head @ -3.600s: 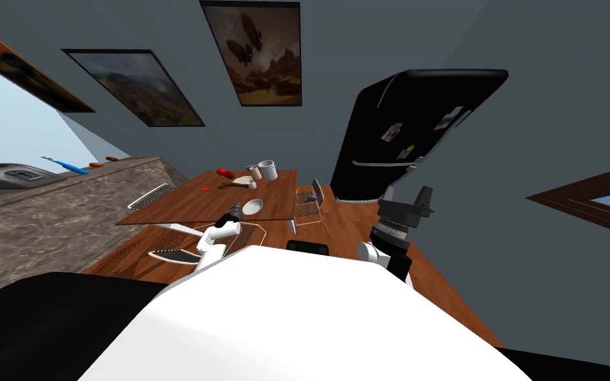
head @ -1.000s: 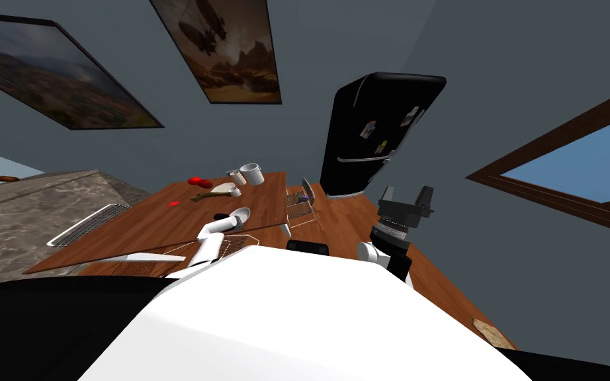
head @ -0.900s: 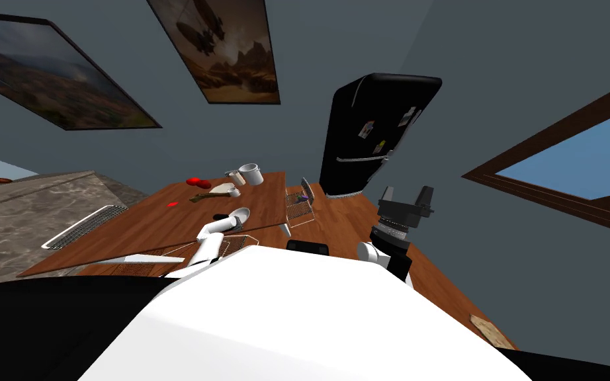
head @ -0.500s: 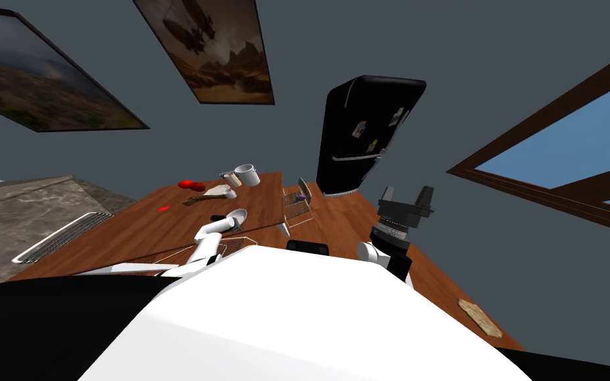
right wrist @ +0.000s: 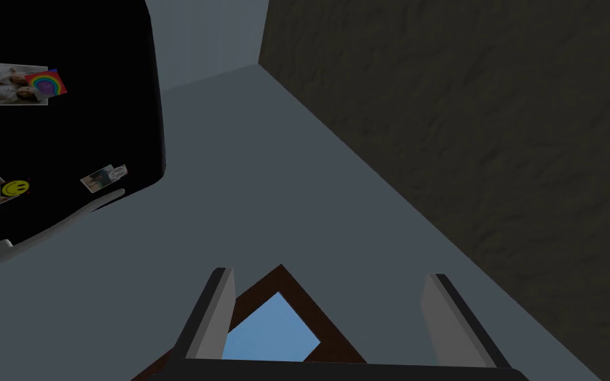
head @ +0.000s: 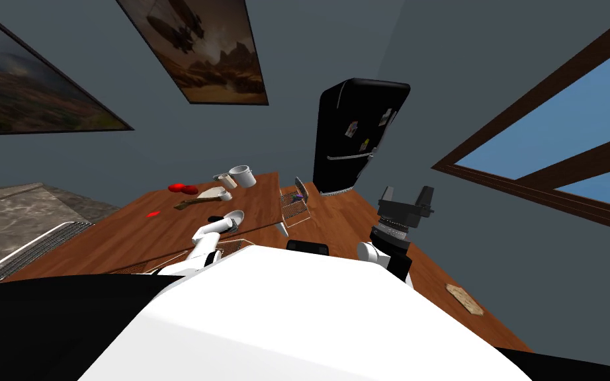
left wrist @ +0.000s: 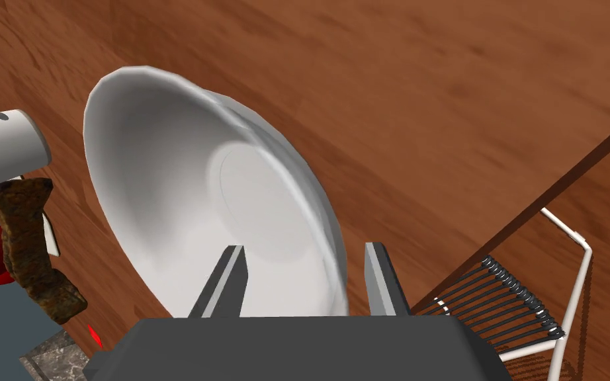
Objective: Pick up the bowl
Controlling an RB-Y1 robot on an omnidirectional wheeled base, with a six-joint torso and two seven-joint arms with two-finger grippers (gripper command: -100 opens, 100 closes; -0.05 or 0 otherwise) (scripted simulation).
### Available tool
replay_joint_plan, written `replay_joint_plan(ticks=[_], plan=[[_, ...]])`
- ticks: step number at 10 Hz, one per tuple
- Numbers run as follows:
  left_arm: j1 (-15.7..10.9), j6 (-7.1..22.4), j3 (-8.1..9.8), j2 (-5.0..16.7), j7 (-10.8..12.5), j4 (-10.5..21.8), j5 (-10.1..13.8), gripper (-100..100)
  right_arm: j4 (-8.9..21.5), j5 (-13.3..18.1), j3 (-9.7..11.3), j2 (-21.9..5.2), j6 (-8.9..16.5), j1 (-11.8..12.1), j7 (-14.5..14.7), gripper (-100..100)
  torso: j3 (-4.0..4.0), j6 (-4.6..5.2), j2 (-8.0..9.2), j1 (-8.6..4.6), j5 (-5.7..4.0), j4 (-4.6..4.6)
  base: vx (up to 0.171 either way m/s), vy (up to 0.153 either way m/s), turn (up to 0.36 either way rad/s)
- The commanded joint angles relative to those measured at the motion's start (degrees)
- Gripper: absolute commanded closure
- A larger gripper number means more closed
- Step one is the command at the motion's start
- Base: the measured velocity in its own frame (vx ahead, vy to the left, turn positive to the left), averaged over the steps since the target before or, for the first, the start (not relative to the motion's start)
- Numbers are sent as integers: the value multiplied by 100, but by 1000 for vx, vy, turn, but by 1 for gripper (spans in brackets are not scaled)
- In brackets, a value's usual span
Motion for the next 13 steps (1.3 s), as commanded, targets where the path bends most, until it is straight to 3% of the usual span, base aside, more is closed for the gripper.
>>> replay_joint_plan(ticks=[1, 4, 5, 6, 13], plan=[[0, 0, 0, 0, 0, 0, 0, 100, 0, 0, 0, 0, 0, 0, 0, 0, 0, 0, 0, 0, 0, 0, 0, 0, 0], [1, 6, 3, -5, 8, 4, 5, 100, 0, 0, 0, 0, 0, 0, 0, 0, -4, 3, -6, -2, -4, -2, 0, 0, 0], [2, 8, 4, -6, 9, 6, 6, 0, 0, 0, 0, 0, 0, 0, 0, 0, -3, 4, -6, -4, -6, -1, 0, 0, 0], [107, 166, -45, -101, -9, -280, -36, 100, 0, 0, 0, 0, 0, 0, 0, 0, -3, 4, -5, -5, -7, -1, 40, 7, 254], [388, 662, -219, -443, -43, -1371, -181, 100, 0, 0, 0, 0, 0, 0, 0, 0, -10, 8, -20, -14, -16, 0, 52, 8, 141]])
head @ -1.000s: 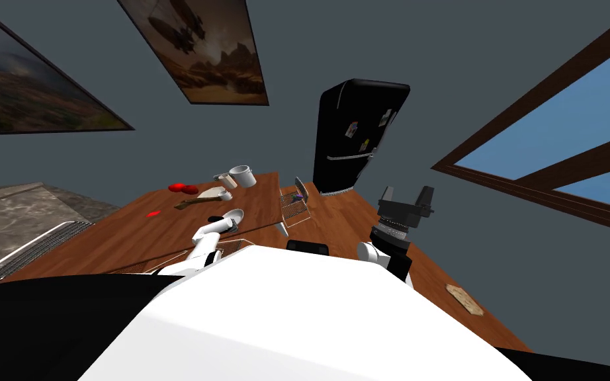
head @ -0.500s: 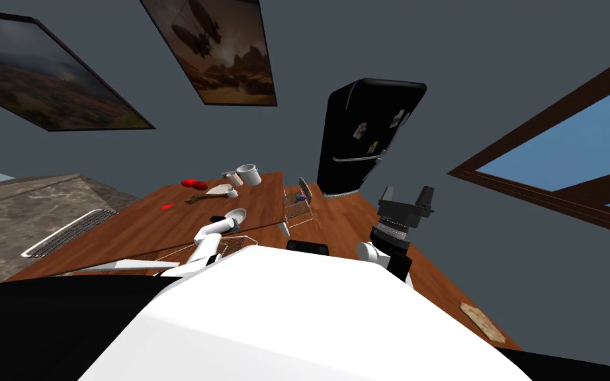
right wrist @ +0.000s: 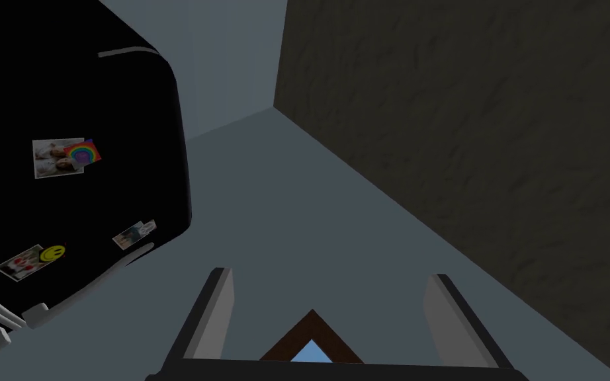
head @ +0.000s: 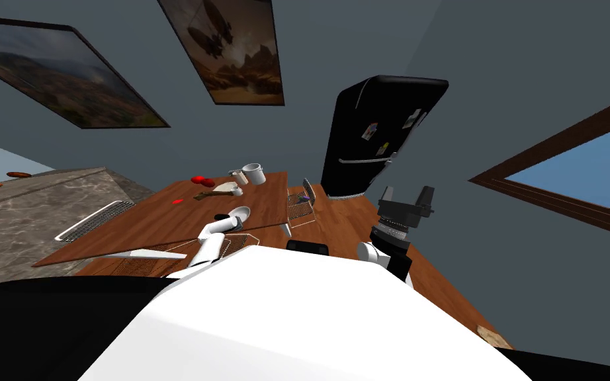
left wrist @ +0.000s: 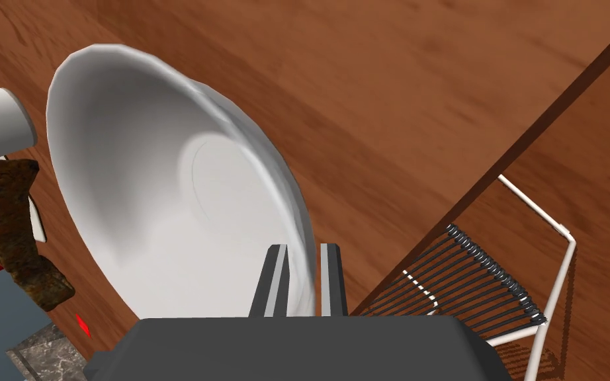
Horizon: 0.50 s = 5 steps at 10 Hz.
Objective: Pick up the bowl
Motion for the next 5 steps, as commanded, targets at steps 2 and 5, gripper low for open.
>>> replay_joint_plan(ticks=[2, 5], plan=[[94, 167, -48, -96, -14, -370, -31, 100, 0, 0, 0, 0, 0, 0, 0, 0, 0, -4, 0, 2, -1, -1, 44, 6, 122], [207, 366, -118, -233, -28, -807, -89, 100, 0, 0, 0, 0, 0, 0, 0, 0, 0, -3, 0, -2, -2, -1, 45, 1, 117]])
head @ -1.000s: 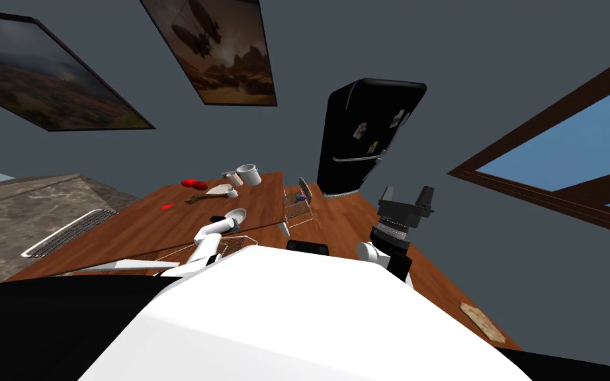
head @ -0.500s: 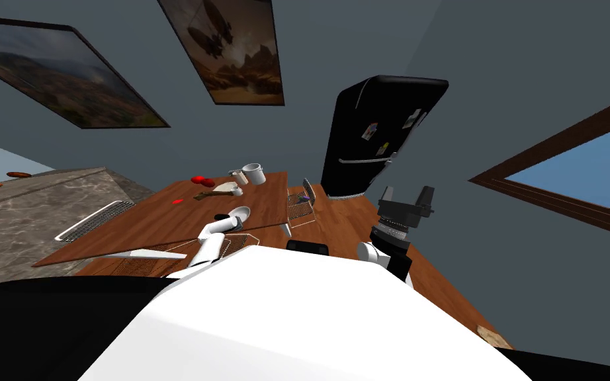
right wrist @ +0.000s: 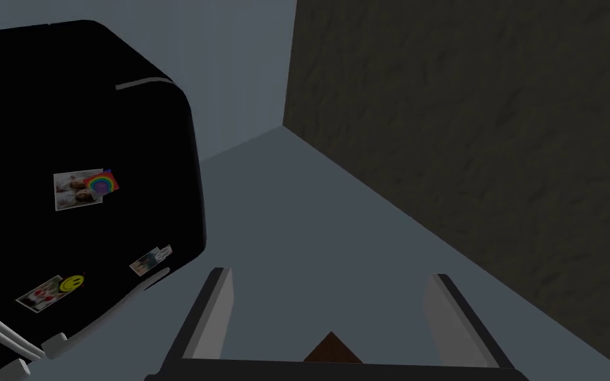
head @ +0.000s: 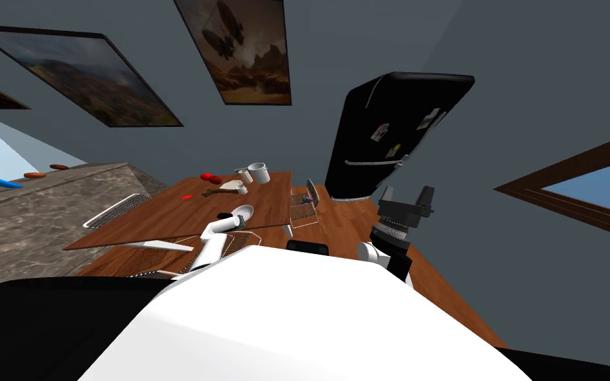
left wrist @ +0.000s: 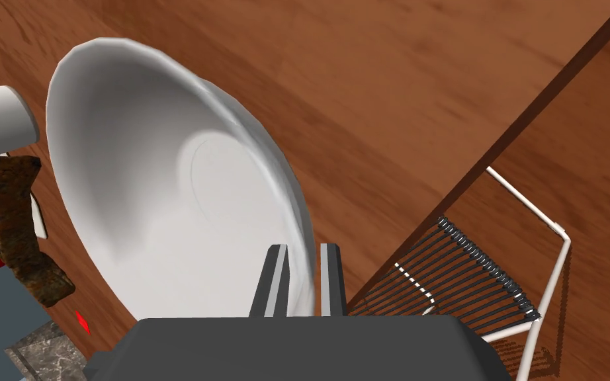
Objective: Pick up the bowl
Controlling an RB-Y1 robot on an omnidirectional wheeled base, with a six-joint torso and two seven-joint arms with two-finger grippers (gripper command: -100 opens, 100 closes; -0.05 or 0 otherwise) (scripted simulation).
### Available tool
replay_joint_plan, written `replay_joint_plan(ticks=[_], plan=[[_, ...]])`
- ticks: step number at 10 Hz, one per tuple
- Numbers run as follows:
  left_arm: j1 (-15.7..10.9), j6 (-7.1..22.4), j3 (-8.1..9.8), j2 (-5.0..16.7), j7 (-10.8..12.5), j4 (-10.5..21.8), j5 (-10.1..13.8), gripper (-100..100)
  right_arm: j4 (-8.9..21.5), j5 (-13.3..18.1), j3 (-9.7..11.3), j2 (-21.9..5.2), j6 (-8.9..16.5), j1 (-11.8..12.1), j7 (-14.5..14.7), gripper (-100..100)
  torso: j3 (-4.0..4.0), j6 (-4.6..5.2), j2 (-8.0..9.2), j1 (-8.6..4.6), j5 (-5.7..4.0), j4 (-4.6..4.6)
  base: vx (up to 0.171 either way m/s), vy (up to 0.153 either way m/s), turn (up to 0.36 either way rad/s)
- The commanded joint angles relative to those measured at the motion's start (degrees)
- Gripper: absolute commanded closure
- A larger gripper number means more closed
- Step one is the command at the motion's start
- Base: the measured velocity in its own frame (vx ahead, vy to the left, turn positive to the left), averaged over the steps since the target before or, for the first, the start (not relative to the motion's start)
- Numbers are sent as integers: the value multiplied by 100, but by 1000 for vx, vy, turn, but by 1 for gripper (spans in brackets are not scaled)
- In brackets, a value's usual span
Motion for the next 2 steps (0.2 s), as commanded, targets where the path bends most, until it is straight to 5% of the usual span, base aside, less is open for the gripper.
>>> replay_joint_plan(ticks=[1, 2], plan=[[0, 0, 0, 0, 0, 0, 0, 100, 0, 0, 0, 0, 0, 0, 0, 0, 0, 0, 0, 0, 0, 0, 13, -1, -1], [-2, 8, -2, -1, 0, -12, -2, 0, 0, 0, 0, 0, 0, 0, 0, 0, 4, -1, 7, 0, 1, 1, 0, 0, 0]])
